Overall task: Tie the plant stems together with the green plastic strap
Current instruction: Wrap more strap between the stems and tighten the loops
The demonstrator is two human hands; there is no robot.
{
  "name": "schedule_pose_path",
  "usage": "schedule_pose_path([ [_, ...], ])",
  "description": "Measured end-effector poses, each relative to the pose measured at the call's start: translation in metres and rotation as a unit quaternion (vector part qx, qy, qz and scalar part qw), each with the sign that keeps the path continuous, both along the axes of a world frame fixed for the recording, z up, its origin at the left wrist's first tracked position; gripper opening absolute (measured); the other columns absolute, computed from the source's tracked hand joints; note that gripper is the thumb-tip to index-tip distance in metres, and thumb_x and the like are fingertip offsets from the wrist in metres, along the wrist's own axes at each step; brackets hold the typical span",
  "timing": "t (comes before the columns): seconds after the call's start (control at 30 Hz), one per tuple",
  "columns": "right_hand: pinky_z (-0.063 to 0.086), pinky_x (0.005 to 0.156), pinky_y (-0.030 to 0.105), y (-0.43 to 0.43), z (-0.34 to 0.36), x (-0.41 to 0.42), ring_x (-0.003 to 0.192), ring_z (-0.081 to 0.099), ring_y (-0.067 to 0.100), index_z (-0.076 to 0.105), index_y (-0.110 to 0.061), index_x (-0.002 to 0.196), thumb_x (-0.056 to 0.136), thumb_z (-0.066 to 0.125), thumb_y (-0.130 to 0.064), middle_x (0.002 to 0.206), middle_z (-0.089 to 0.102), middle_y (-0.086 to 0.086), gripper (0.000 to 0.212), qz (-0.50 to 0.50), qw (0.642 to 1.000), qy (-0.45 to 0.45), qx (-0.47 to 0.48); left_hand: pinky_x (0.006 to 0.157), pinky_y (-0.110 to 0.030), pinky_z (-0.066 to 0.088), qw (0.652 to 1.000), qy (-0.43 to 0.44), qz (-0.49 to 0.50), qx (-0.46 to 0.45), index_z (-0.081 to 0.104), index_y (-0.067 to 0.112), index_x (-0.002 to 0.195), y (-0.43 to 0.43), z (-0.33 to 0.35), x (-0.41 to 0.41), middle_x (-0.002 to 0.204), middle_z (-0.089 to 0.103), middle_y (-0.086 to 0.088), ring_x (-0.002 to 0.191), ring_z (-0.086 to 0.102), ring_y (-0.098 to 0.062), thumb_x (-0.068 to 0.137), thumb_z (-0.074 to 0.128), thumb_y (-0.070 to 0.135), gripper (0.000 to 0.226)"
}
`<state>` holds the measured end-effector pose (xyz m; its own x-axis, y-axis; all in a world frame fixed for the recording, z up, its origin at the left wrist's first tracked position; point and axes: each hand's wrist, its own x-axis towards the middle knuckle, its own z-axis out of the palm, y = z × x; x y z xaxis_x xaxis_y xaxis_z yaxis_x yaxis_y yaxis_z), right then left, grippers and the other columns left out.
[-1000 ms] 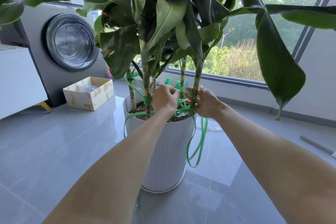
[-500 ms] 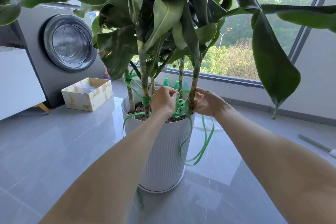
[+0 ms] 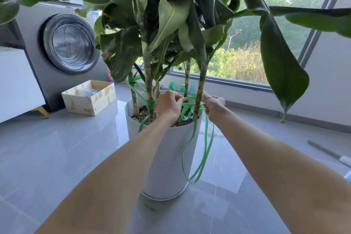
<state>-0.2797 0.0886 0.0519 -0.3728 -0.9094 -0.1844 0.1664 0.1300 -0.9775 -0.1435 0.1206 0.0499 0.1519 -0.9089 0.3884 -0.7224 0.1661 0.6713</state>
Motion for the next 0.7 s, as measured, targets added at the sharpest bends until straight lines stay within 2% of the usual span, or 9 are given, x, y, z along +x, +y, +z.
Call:
schedule_pose_path([
  [0.07,0.039,0.075,0.031,0.001,-0.002,-0.002,0.089,0.047,0.021,0.041,-0.008,0.106,0.086,0.068,-0.035,0.098,0.049,0.007,0.043,-0.031,0.996,0.082,-0.017,0.068,-0.029,0.054,1.0,-0.004,-0.003,-0.001,0.071,0.018,0.105,0.002,0.002,0.0,0.1,0.072,-0.001,0.079,0.07,-0.021,0.092,0.058,0.026,0.019],
  [0.13,0.042,0.082,0.034,0.004,-0.003,-0.004,0.095,0.049,0.025,0.04,-0.011,0.103,0.083,0.07,-0.041,0.088,0.048,0.004,0.047,-0.054,0.99,0.129,-0.016,0.068,-0.028,0.054,1.0,-0.007,-0.005,0.0,0.071,0.018,0.105,0.004,0.003,0.0,0.1,0.072,-0.001,0.08,0.07,-0.02,0.092,0.058,0.026,0.019],
  [0.2,0.043,0.095,0.043,0.008,-0.003,-0.004,0.11,0.05,0.032,0.039,-0.014,0.097,0.079,0.073,-0.045,0.076,0.045,0.0,0.049,-0.072,0.985,0.154,-0.012,0.069,-0.029,0.055,1.0,-0.013,-0.007,0.001,0.07,0.019,0.106,0.005,0.004,0.001,0.101,0.072,-0.001,0.081,0.07,-0.021,0.093,0.058,0.026,0.019],
  [0.27,0.041,0.099,0.047,0.012,-0.002,-0.005,0.109,0.052,0.034,0.039,-0.014,0.095,0.076,0.074,-0.048,0.074,0.044,-0.001,0.052,-0.075,0.979,0.192,-0.009,0.072,-0.031,0.056,1.0,-0.016,-0.012,0.004,0.069,0.019,0.108,0.007,0.005,0.002,0.103,0.072,-0.001,0.082,0.07,-0.021,0.094,0.057,0.024,0.02],
  [0.3,0.043,0.097,0.044,0.014,-0.002,-0.006,0.101,0.054,0.031,0.04,-0.014,0.095,0.074,0.074,-0.05,0.074,0.045,-0.001,0.054,-0.075,0.975,0.208,-0.006,0.074,-0.032,0.056,1.0,-0.015,-0.015,0.005,0.069,0.019,0.11,0.008,0.005,0.003,0.105,0.072,-0.002,0.083,0.07,-0.021,0.094,0.056,0.022,0.021],
  [0.37,0.047,0.083,0.035,0.019,0.002,-0.009,0.082,0.053,0.022,0.042,-0.013,0.096,0.073,0.076,-0.051,0.077,0.048,0.0,0.055,-0.085,0.972,0.219,-0.004,0.077,-0.033,0.056,1.0,-0.011,-0.023,0.003,0.066,0.019,0.115,0.009,0.005,0.005,0.112,0.069,-0.002,0.086,0.07,-0.022,0.095,0.054,0.017,0.024],
  [0.43,0.043,0.07,0.03,0.025,0.006,-0.012,0.067,0.047,0.014,0.044,-0.011,0.096,0.072,0.078,-0.046,0.081,0.051,0.002,0.053,-0.095,0.97,0.223,-0.018,0.08,-0.036,0.056,0.999,-0.011,-0.034,-0.002,0.062,0.019,0.121,0.011,0.005,0.007,0.123,0.064,0.0,0.089,0.069,-0.023,0.095,0.052,0.011,0.029],
  [0.57,0.04,0.069,0.028,0.033,0.008,-0.019,0.072,0.049,0.016,0.047,-0.01,0.096,0.073,0.078,-0.043,0.078,0.05,0.0,0.051,-0.09,0.964,0.25,-0.032,0.08,-0.041,0.056,0.998,-0.036,-0.047,-0.001,0.057,0.018,0.128,0.016,0.005,0.013,0.132,0.057,-0.001,0.093,0.068,-0.027,0.094,0.052,0.006,0.037],
  [0.7,0.047,0.07,0.033,0.043,0.008,-0.019,0.074,0.051,0.018,0.045,-0.013,0.096,0.078,0.072,-0.049,0.075,0.05,-0.001,0.048,-0.036,0.936,0.348,-0.022,0.083,-0.042,0.055,0.995,-0.072,-0.062,0.0,0.055,0.019,0.13,0.023,0.006,0.019,0.135,0.055,-0.004,0.095,0.067,-0.029,0.093,0.052,0.004,0.04],
])
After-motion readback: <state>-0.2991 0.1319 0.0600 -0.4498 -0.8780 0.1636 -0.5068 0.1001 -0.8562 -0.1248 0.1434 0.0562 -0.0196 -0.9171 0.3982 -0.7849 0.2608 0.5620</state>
